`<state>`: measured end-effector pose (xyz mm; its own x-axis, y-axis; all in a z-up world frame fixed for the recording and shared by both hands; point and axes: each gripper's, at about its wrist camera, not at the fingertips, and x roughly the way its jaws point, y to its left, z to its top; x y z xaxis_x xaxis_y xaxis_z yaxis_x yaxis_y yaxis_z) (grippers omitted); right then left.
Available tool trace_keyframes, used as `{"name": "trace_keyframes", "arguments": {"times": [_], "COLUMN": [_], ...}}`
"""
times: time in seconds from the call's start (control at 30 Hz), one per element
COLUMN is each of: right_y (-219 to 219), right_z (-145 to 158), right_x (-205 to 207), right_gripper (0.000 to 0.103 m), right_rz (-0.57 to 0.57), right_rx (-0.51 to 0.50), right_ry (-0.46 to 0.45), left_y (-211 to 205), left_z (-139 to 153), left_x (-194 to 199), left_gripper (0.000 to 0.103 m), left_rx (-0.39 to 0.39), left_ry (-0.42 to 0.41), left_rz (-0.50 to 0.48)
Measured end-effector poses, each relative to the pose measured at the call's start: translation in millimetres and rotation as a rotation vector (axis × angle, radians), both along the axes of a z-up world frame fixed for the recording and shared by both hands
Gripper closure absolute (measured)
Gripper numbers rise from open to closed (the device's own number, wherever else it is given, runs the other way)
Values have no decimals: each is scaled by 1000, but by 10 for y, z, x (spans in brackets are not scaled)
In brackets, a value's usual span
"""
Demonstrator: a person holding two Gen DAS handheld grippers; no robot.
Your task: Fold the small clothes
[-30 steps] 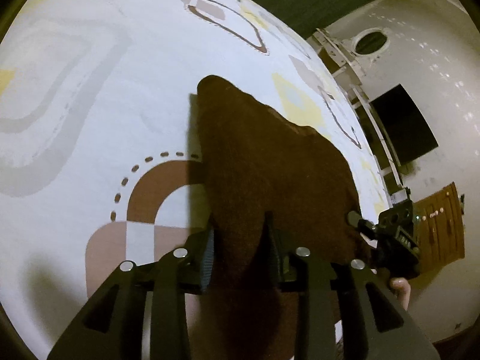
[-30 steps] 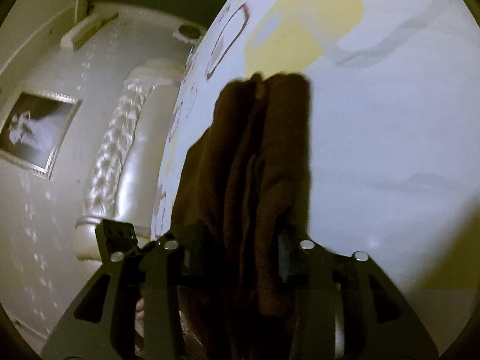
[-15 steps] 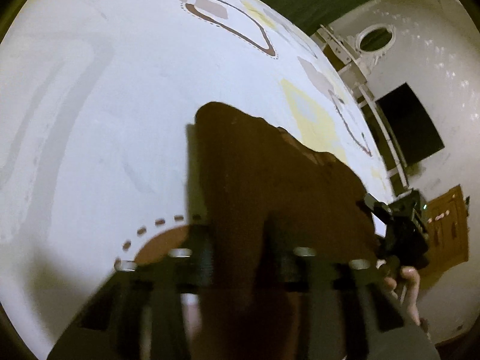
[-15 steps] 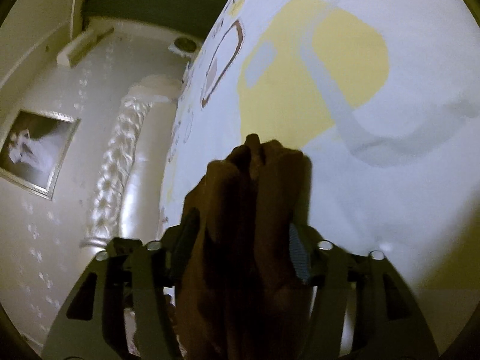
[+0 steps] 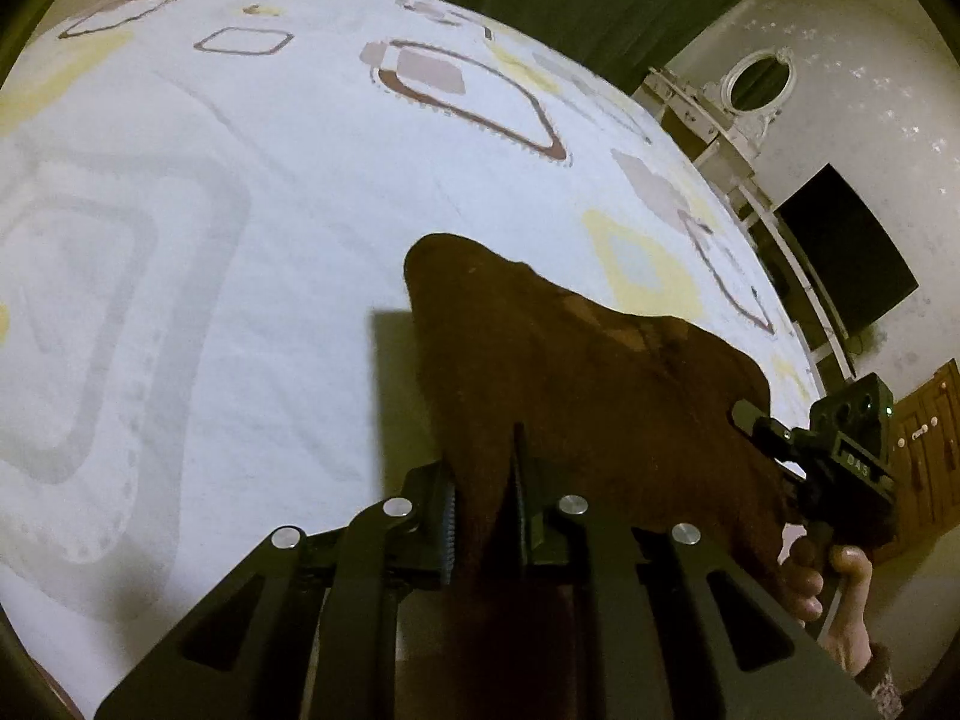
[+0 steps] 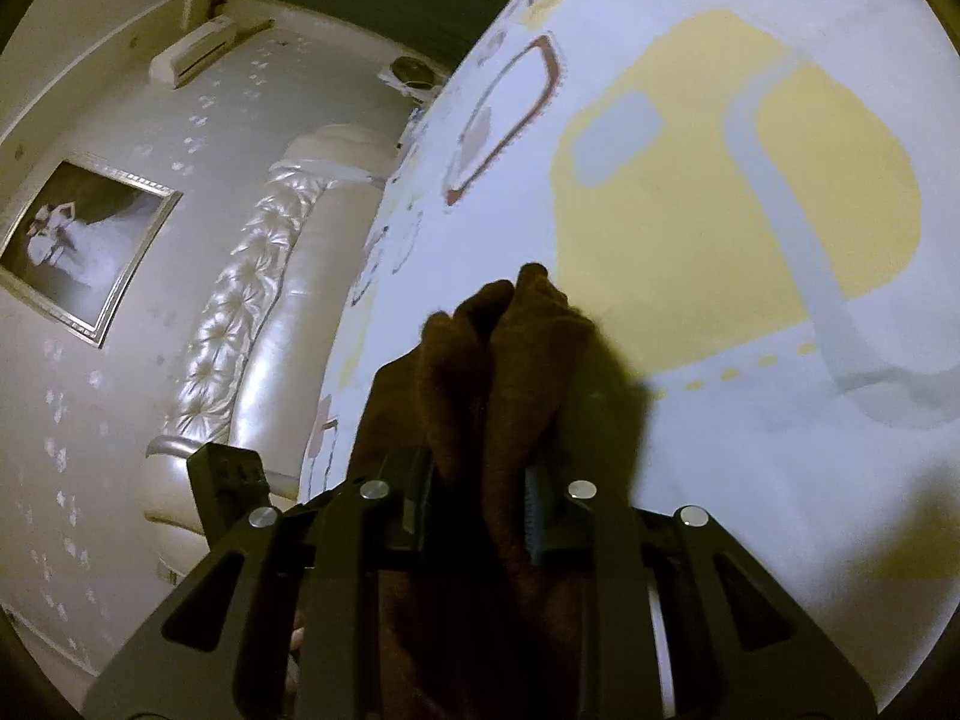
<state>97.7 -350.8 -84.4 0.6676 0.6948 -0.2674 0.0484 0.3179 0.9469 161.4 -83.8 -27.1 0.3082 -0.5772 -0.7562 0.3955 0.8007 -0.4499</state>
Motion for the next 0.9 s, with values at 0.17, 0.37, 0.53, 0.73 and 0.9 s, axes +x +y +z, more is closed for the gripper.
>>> {"name": "trace_keyframes", "arguments": {"times": [0.17, 0.37, 0.53, 0.73, 0.9], "right_y": [-17, -30, -57, -54, 26], "right_z": [-220, -246, -235, -239, -137], "right_x": [-9, -57, -138, -298, -576], "right_gripper": [81, 76, 70, 60, 41], "right_rz": [-21, -24, -30, -34, 5], "right_rx": [19, 31, 35, 61, 57], "right_ry": [59, 69, 67, 65, 42], "left_y": [-56, -97, -95, -48, 150], "left_z": [-48, -49, -45, -28, -11], "left_x": [-27, -45, -54, -107, -302], "left_gripper": [87, 85, 83, 78, 56], "left_rx": [55, 87, 89, 82, 21], "left_ry": [-33, -55, -61, -59, -13], "left_rz": [-27, -29, -23, -17, -44]}}
